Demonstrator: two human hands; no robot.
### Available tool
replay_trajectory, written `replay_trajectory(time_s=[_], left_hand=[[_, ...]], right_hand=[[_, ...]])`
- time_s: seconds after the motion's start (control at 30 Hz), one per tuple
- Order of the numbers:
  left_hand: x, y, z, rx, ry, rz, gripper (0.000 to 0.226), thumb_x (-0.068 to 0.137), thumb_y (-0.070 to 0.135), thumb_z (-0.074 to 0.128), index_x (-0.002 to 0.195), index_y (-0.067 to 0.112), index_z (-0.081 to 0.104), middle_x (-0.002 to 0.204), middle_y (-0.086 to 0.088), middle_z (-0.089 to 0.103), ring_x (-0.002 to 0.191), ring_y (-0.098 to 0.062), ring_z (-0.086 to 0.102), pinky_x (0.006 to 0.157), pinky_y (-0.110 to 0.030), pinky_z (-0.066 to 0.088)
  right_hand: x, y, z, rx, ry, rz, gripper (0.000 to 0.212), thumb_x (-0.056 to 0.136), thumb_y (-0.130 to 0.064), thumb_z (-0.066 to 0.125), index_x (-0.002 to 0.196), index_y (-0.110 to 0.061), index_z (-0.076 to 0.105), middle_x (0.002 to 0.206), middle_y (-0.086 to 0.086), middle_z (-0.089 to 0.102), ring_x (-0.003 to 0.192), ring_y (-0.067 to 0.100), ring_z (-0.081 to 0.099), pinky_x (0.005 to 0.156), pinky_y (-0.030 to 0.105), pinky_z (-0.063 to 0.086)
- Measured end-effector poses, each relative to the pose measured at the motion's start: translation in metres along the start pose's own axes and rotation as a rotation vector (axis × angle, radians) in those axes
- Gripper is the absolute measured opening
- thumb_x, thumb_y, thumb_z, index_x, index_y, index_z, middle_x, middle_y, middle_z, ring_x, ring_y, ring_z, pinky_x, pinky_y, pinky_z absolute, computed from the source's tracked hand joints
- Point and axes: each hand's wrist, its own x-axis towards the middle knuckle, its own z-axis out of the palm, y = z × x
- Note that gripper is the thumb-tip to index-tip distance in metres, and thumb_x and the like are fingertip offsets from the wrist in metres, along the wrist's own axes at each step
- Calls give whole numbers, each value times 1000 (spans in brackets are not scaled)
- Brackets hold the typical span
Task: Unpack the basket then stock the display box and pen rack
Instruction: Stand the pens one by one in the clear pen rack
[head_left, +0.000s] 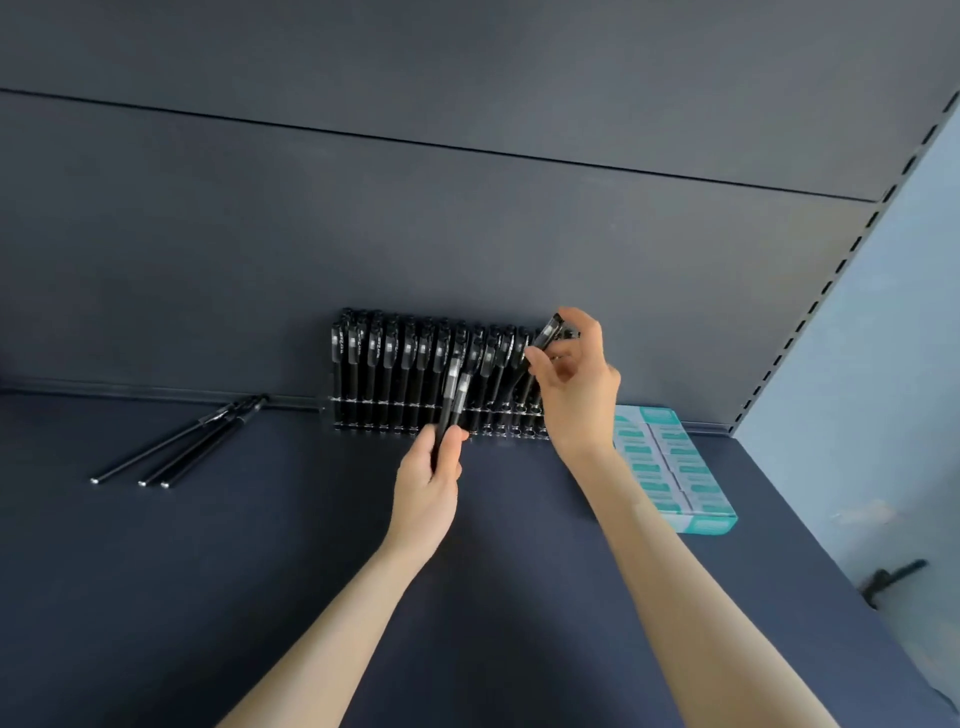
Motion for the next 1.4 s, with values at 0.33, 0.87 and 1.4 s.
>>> replay_trajectory(time_s=[0.33,0.87,1.4], left_hand=[[-2,-6,0,16,59,60,36,100,35,41,97,2,55,63,-5,23,64,-34,20,51,-37,22],[-6,1,4,95,92,80,43,99,35,40,97,-8,47,56,4,22,54,-19,20,48,-33,21],[-11,4,2,1,-161,95,34,98,35,45,97,2,53,62,-9,25,55,-16,20,45,-21,22]], right_hand=[[6,11,14,-133,-67,-98,39,87,-16,64,123,-23,51,72,-16,60,67,1,59,72,16,46],[9,12,14,-362,-304,-138,34,92,-16,53,126,-20,53,89,3,68,81,27,61,76,37,49],[-34,4,-4,336,-404,252,18,79,-17,74,92,-24,63,73,-14,71,68,-1,64,63,10,47]])
